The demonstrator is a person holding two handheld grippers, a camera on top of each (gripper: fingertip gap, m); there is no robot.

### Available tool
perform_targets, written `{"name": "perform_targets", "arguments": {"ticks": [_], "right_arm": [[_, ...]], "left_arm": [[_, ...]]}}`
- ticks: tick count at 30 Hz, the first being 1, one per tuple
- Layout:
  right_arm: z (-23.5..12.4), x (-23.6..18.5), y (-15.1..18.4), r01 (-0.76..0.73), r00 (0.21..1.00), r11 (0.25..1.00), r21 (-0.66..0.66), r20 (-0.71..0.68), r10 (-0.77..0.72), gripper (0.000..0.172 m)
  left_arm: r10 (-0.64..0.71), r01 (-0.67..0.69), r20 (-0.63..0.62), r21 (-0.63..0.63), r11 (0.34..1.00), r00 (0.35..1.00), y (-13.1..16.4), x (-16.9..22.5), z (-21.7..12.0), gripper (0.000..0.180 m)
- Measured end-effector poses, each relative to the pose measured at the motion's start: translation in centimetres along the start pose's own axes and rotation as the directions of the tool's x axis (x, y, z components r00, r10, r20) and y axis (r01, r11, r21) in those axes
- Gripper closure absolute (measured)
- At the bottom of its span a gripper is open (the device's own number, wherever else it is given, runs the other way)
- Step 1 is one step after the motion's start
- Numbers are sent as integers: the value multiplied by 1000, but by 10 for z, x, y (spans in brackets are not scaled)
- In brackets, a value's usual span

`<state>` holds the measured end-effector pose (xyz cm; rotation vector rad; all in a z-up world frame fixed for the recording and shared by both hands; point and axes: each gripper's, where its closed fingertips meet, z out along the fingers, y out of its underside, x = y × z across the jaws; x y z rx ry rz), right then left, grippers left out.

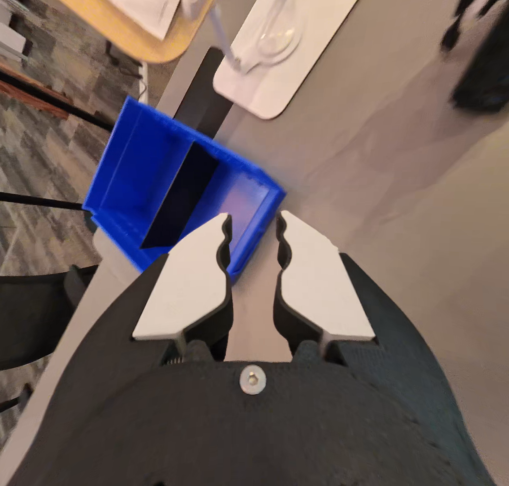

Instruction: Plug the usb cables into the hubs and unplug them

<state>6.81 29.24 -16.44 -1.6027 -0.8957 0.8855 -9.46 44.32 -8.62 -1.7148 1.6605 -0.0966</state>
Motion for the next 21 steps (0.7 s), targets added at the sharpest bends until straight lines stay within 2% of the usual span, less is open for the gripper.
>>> {"name": "perform_targets", "arguments": {"ticks": [3, 6, 10, 14, 21], "right_arm": [[-1, 1, -1, -15, 1000, 1000, 24, 9, 14, 108], [-5, 2, -1, -38, 999, 998, 55, 23, 37, 108], [-9, 7, 2, -66, 998, 995, 76, 29, 64, 108], [-13, 9, 1, -86, 996, 991, 103, 42, 82, 108], [-17, 9, -1, -101, 994, 986, 132, 55, 95, 108]], "left_arm": [[62, -58, 25, -126, 990, 998, 32, -39, 21, 150], [73, -80, -49, -167, 983, 996, 49, -57, 43, 153], [143, -177, -158, -224, 958, 977, 66, -72, 71, 154], [167, -246, -320, -223, 943, 933, 75, -67, 99, 155], [213, -394, -552, -232, 889, 806, 89, -37, 143, 151]]}}
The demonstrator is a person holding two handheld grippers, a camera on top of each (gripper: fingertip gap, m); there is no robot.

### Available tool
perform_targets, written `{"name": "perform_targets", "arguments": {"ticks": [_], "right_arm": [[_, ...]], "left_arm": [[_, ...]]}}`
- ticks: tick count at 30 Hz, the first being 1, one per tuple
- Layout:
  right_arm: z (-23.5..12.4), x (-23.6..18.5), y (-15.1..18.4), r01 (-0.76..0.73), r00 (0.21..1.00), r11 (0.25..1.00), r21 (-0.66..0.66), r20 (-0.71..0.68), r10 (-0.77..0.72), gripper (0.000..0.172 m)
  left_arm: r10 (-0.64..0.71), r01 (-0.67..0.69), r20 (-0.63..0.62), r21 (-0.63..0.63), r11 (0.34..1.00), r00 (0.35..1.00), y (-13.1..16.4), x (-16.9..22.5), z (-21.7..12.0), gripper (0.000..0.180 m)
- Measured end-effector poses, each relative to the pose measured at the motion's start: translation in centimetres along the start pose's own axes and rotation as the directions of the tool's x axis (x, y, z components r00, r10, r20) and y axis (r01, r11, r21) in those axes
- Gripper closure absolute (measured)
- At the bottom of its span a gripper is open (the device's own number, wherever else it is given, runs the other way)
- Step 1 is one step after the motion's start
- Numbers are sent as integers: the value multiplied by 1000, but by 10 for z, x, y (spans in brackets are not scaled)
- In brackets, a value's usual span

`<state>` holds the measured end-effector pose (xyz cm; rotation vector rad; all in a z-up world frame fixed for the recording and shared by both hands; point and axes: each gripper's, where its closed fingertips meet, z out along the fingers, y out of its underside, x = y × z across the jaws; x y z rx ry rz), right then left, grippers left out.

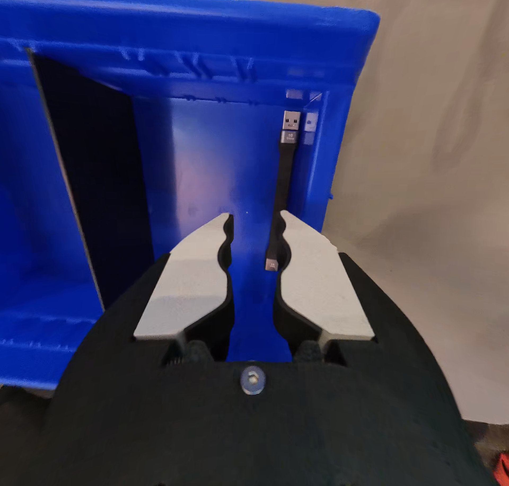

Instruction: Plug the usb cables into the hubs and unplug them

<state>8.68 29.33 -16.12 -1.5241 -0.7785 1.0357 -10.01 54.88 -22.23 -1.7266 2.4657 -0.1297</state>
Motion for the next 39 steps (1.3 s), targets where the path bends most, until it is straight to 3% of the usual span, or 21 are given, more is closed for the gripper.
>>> {"name": "perform_targets", "arguments": {"ticks": [5, 11, 21, 25, 27, 28, 29, 30, 34, 36, 39], "right_arm": [[-2, 0, -2, -6, 1000, 1000, 16, 5, 6, 108], [-5, 1, -5, -26, 1000, 999, 46, 13, 26, 108], [-5, -1, -3, -15, 1000, 999, 30, 6, 15, 108], [-5, -1, -3, -14, 1000, 999, 29, 5, 14, 108], [-5, -1, -3, -14, 1000, 999, 30, 4, 14, 108], [-5, 0, -3, -13, 1000, 999, 30, 3, 13, 108], [-5, -1, -3, -13, 1000, 1000, 28, 3, 13, 108], [-5, -1, -2, -11, 1000, 1000, 27, 3, 11, 108], [-5, -1, -2, -10, 1000, 1000, 27, 3, 10, 108], [-5, 0, -3, -14, 1000, 999, 33, 4, 14, 108], [-7, 0, -4, -24, 1000, 999, 44, 9, 24, 108]], "left_arm": [[39, -44, -104, -47, 998, 994, 7, 2, 13, 151], [51, -33, -211, 88, 996, 976, -23, 16, 17, 158], [99, -103, -272, -1, 995, 957, -22, 20, 48, 145], [173, -182, -170, -40, 983, 970, -21, 16, 50, 151], [160, -165, -104, -36, 986, 982, -22, 8, 51, 139], [163, -165, -50, -37, 986, 985, -22, 3, 51, 142], [199, -190, 97, -98, 977, 975, -16, -16, 52, 164], [203, -191, 150, -89, 977, 968, -15, -22, 51, 168], [46, -45, 165, -9, 999, 985, -10, -34, 37, 153], [-33, 30, 48, 62, 998, 998, -13, -23, 26, 151], [-12, 15, -34, 95, 995, 999, -17, -5, 21, 143]]}}
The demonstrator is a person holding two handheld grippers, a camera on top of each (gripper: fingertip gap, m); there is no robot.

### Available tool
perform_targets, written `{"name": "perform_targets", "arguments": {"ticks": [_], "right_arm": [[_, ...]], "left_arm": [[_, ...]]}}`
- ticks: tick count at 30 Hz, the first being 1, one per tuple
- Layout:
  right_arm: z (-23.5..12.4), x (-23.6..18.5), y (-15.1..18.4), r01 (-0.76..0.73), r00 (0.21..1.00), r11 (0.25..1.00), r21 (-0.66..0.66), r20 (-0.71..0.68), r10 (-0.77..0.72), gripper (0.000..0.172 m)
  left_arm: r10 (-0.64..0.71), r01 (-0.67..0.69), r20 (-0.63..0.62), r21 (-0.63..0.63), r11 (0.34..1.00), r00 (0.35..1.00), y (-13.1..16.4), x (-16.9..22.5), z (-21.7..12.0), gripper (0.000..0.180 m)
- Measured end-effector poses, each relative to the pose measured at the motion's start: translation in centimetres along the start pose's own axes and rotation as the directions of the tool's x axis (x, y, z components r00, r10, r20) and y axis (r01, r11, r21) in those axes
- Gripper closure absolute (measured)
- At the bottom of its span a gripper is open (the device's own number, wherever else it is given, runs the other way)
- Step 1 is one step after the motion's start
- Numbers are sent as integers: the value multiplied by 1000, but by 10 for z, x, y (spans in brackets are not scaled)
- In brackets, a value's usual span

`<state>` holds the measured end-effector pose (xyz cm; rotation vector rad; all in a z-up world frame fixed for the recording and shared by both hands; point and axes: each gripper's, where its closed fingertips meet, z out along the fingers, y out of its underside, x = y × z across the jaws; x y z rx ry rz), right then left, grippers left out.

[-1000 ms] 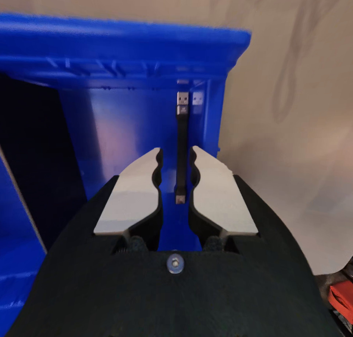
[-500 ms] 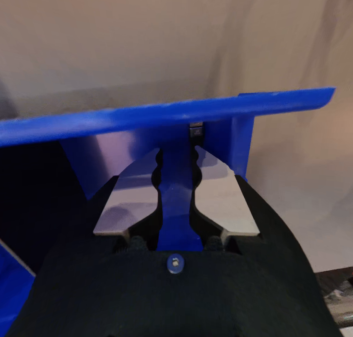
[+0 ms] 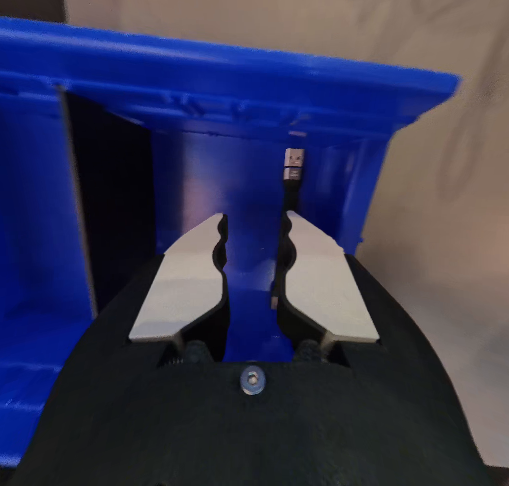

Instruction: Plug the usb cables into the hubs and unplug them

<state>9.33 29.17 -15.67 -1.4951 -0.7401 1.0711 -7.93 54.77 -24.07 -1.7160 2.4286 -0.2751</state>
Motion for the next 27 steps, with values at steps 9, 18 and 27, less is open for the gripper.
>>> {"name": "perform_targets", "arguments": {"ticks": [9, 18, 27], "right_arm": [[-3, 3, -3, -21, 1000, 999, 28, -3, 21, 108], [-3, 2, -3, -20, 1000, 1000, 24, 2, 20, 108], [-3, 2, -3, -20, 1000, 1000, 22, 1, 20, 108]], "left_arm": [[42, -41, 19, -41, 998, 999, -3, 9, 28, 143], [-7, -1, 53, 155, 988, 999, -30, 9, 12, 161], [91, -92, 11, 84, 992, 996, -33, 19, 31, 159]]}}
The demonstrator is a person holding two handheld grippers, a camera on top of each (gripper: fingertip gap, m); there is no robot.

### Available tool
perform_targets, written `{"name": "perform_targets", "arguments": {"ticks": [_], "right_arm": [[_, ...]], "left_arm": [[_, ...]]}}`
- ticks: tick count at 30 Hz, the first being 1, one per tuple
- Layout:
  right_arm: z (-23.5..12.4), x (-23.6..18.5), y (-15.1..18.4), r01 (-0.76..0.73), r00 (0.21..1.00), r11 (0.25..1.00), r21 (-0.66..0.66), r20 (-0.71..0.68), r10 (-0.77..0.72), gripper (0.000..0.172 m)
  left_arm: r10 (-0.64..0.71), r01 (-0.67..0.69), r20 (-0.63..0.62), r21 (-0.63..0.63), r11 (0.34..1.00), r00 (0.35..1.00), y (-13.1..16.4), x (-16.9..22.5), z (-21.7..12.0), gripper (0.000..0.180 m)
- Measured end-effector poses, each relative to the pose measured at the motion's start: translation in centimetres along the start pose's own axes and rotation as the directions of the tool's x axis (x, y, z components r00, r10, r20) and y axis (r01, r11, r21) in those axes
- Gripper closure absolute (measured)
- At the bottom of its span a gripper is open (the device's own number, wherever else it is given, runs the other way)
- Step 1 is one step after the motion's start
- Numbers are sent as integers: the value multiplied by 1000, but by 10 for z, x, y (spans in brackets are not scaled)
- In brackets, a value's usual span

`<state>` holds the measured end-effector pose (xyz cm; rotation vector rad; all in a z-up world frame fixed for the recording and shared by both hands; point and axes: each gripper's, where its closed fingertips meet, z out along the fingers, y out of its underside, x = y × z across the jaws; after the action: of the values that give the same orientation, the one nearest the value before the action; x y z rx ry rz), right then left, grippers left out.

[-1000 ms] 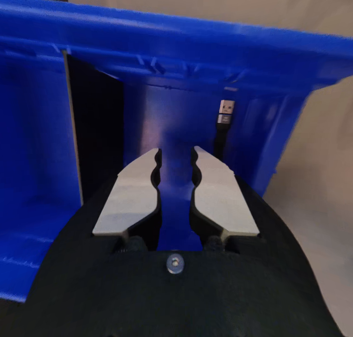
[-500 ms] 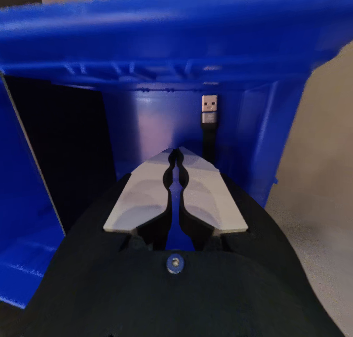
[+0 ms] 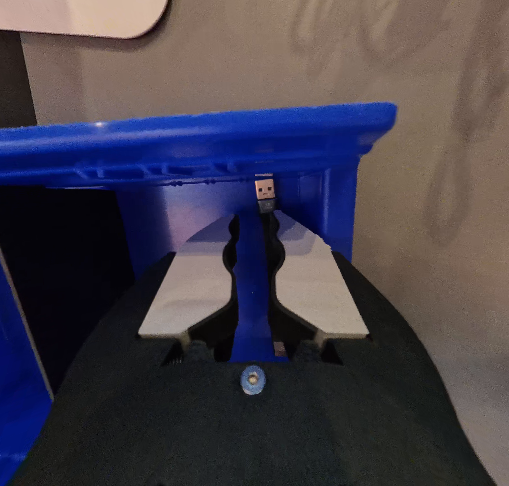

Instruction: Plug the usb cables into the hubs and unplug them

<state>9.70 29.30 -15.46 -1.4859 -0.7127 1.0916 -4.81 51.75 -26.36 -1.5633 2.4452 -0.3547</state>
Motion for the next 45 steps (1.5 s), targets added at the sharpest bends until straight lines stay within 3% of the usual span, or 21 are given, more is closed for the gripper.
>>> {"name": "perform_targets", "arguments": {"ticks": [2, 3, 5, 10, 12, 14, 17, 21, 25, 31, 39, 45], "right_arm": [[0, 0, 0, 0, 1000, 1000, 0, 0, 0, 108], [0, 0, 0, 0, 1000, 1000, 0, 0, 0, 108], [0, 0, 0, 1, 1000, 1000, -2, 1, -1, 108], [0, 0, 0, 0, 1000, 1000, -1, 1, 0, 108], [0, 0, 0, -3, 1000, 1000, 4, 2, 3, 108], [0, 0, 0, -2, 1000, 1000, 2, 3, 2, 108], [0, 0, 0, 0, 1000, 1000, -1, 3, 0, 108], [0, 0, 0, -1, 1000, 1000, -1, 3, 1, 108], [1, -1, 1, 6, 1000, 1000, -8, 1, -6, 108], [1, -1, 1, 7, 1000, 1000, -10, 0, -7, 108], [0, 0, 0, 0, 1000, 1000, 1, 1, 0, 108], [1, 1, 0, 9, 1000, 1000, -4, -8, -9, 108]], "left_arm": [[-13, 13, 28, 1, 1000, 1000, -1, 0, 0, 174], [1, 1, 108, -14, 1000, 994, 1, -9, 0, 180], [5, 5, 167, -57, 998, 986, 13, -17, 3, 180], [-158, 155, 5, 156, 975, 987, -16, -11, -14, 165], [-193, 206, -110, 122, 971, 975, -15, -1, -11, 162], [-179, 184, -121, 26, 983, 976, 0, 2, 1, 156], [-193, 202, -129, 62, 977, 973, -8, -1, 6, 145], [-104, 104, -68, 5, 995, 992, -10, -1, 10, 161], [-120, 121, -67, 19, 992, 991, -10, 0, 9, 164], [-73, 73, 139, 2, 997, 988, 2, -24, 2, 164], [-143, 117, 239, 119, 986, 960, -16, -39, -68, 165], [-139, 91, 222, 214, 973, 965, -62, 10, -111, 165]]}}
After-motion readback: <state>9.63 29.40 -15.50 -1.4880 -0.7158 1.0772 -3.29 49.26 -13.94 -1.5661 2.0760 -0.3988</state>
